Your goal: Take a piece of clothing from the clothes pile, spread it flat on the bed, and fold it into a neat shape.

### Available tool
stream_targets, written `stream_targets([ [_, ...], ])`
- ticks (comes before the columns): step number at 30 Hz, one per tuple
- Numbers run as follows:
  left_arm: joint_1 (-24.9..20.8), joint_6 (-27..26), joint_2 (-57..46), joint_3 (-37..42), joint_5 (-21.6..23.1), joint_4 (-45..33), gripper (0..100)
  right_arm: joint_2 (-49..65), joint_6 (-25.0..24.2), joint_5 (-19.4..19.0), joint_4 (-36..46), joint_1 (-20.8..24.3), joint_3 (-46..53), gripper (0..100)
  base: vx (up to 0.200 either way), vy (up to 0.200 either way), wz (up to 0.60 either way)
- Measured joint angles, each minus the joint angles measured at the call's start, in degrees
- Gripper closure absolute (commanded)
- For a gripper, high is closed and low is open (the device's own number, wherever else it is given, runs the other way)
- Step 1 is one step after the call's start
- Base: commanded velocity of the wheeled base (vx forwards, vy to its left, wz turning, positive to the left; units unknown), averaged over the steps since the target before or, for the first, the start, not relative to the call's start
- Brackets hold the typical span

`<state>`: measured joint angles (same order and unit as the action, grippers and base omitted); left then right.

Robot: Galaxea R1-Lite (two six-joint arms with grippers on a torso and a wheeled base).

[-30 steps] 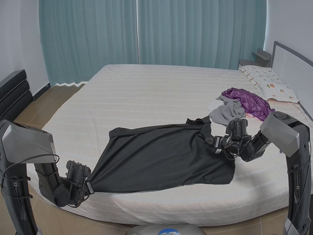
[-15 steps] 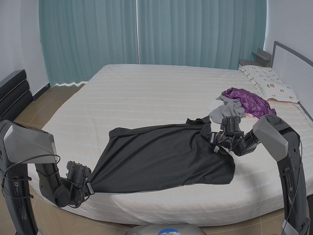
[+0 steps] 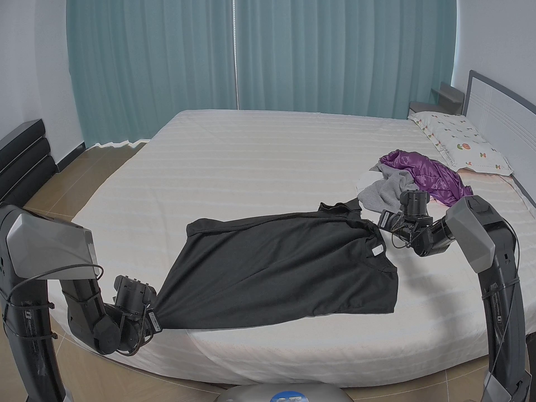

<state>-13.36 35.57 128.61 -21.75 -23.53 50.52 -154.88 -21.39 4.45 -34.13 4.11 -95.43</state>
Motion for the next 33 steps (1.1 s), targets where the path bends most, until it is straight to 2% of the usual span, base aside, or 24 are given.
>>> stream_targets([
  [5,0.0,0.0,0.0,-0.1,0.0,0.1,100,0.1,-6.4,-0.8,0.0,-0.2,0.3,0,0.0,0.0,0.0],
  [10,0.0,0.1,0.0,-0.1,0.0,0.1,100,3.2,-8.7,-3.9,-0.5,-0.4,5.6,0,0.0,0.0,0.0],
  [23,0.0,0.2,-0.3,-0.1,0.0,0.1,100,15.8,-9.6,-14.0,-10.5,-1.0,40.1,0,0.0,0.0,0.0],
  [29,0.0,0.3,-0.7,-0.1,0.0,0.2,100,20.6,-9.8,-17.4,-15.7,-1.0,55.6,0,0.0,0.0,0.0],
  [33,-0.1,0.3,-1.1,0.0,0.1,0.2,100,22.2,-9.9,-18.6,-17.9,-0.6,61.1,0,0.0,0.0,0.0],
])
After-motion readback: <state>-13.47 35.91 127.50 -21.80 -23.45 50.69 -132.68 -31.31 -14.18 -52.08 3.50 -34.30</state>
